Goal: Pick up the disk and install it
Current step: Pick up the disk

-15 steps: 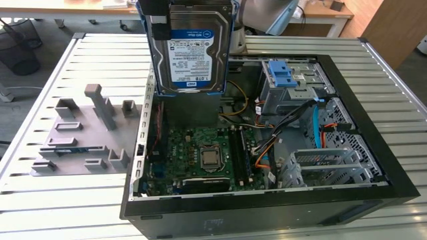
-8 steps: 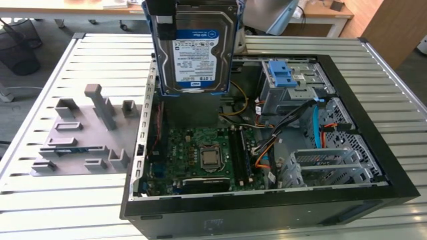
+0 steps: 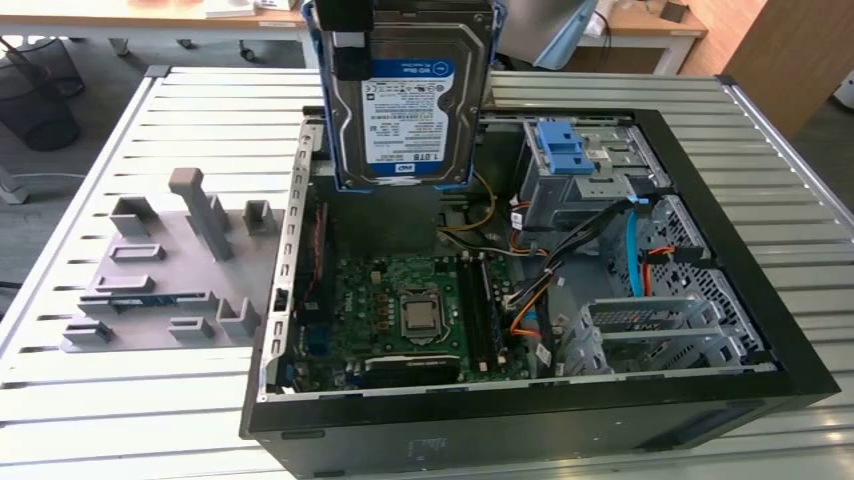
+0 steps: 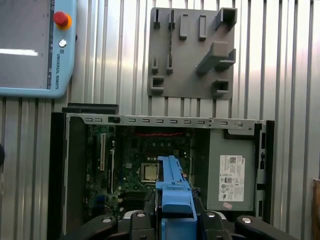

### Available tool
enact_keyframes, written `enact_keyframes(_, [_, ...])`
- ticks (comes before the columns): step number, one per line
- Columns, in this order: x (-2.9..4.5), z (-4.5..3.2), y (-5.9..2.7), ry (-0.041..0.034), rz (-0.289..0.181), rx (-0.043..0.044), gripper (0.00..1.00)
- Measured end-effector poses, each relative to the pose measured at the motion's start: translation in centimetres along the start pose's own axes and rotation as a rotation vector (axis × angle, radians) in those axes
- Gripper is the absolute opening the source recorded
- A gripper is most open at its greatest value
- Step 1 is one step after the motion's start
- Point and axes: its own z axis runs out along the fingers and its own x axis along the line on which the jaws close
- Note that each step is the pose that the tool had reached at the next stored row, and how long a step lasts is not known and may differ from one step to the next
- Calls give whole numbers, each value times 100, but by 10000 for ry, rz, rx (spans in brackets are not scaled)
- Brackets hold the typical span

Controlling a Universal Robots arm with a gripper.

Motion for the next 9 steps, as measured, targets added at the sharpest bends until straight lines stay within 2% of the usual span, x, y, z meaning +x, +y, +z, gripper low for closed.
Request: enact_keyframes(9, [3,-1,-123,0,0,0,36])
